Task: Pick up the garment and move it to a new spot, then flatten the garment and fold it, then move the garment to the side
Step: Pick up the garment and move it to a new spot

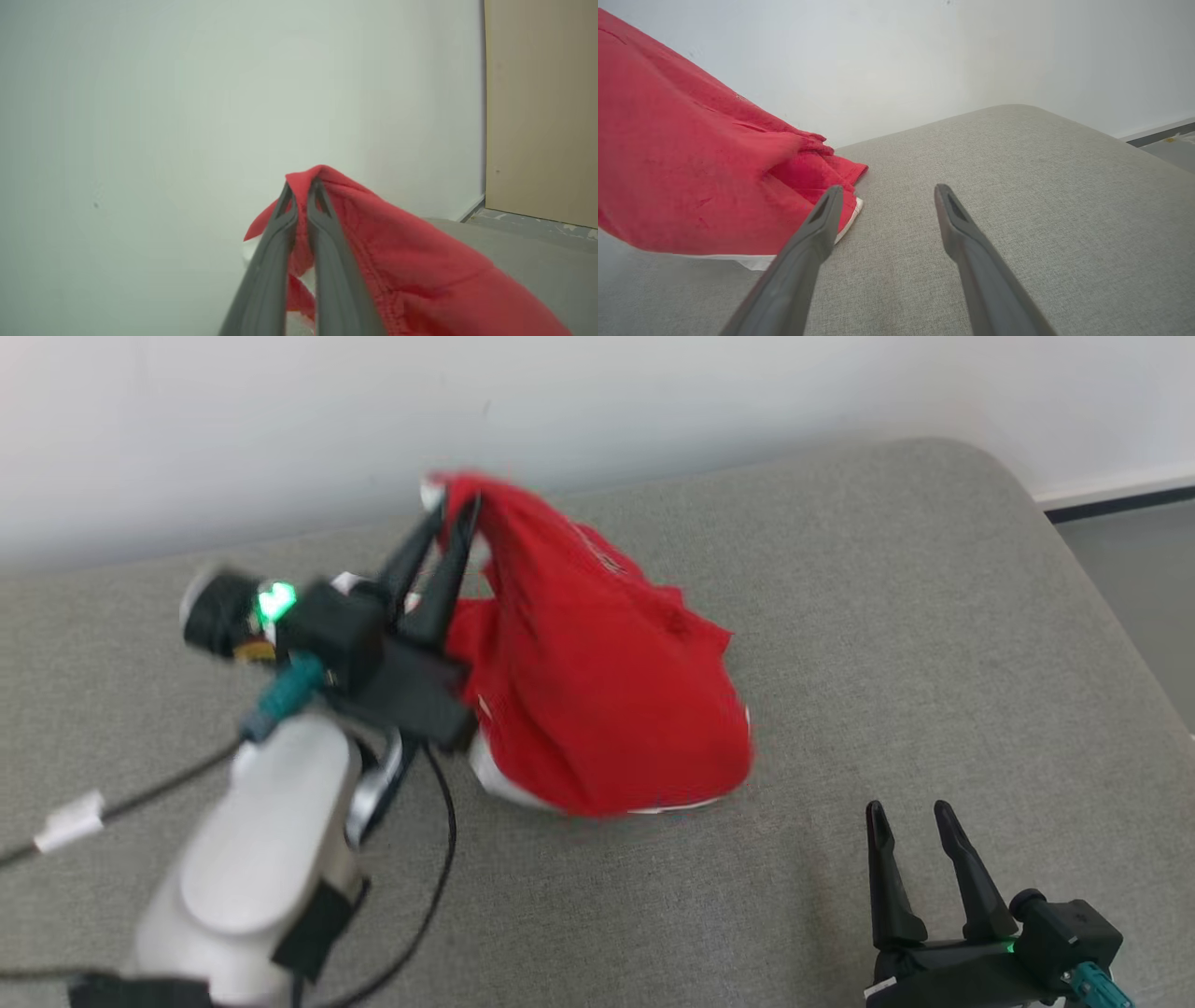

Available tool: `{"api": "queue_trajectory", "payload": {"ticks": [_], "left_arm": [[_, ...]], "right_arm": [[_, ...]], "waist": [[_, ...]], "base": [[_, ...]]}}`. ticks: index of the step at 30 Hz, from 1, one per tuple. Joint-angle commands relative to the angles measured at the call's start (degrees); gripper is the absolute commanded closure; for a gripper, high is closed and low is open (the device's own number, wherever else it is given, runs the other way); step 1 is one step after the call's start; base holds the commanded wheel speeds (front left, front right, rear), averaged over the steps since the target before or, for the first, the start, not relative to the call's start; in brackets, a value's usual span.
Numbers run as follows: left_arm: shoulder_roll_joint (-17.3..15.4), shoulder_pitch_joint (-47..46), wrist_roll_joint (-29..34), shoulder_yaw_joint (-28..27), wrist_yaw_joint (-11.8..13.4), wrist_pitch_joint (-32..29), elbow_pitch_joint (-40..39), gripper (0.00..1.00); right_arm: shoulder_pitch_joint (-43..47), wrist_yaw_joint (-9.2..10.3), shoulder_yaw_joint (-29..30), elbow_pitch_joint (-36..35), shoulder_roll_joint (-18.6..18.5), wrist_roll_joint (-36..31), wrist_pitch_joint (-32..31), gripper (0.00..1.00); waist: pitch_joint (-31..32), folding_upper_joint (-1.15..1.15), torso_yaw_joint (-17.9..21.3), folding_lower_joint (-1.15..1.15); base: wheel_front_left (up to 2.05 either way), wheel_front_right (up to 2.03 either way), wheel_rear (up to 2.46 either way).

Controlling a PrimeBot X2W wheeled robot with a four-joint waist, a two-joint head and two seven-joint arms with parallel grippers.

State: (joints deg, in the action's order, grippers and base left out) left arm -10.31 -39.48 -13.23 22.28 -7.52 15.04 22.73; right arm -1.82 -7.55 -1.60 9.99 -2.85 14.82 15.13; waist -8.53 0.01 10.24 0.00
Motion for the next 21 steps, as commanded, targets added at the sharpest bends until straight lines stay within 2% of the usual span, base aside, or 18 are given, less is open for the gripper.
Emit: {"api": "queue_trajectory", "payload": {"ticks": [1,6,16,21], "left_arm": [[-0.9,-4.7,-1.5,1.3,0.1,0.2,-0.3,1.00],[-3.5,-18.5,-4.5,7.6,0.1,0.2,1.3,1.00],[-4.2,-32.5,-8.8,12.0,0.1,0.2,3.5,1.00],[-4.6,-37.1,-10.7,12.0,0.1,0.2,4.4,1.00]], "right_arm": [[0.3,0.12,-0.4,0.2,0.0,0.5,0.1,0.00],[1.2,0.12,-1.2,0.4,0.0,2.1,0.0,0.00],[2.1,0.13,-0.8,1.1,0.0,3.0,0.0,0.00],[2.3,0.13,-0.5,1.3,0.0,3.0,0.0,0.00]], "waist": [[1.2,-0.01,-0.4,0.00],[2.0,-0.01,1.5,0.00],[2.3,-0.01,4.0,0.00],[2.5,-0.01,4.4,0.00]], "base": [[0.00,0.00,0.00],[0.00,0.00,0.00],[0.00,0.00,0.00],[0.00,0.00,0.00]]}}
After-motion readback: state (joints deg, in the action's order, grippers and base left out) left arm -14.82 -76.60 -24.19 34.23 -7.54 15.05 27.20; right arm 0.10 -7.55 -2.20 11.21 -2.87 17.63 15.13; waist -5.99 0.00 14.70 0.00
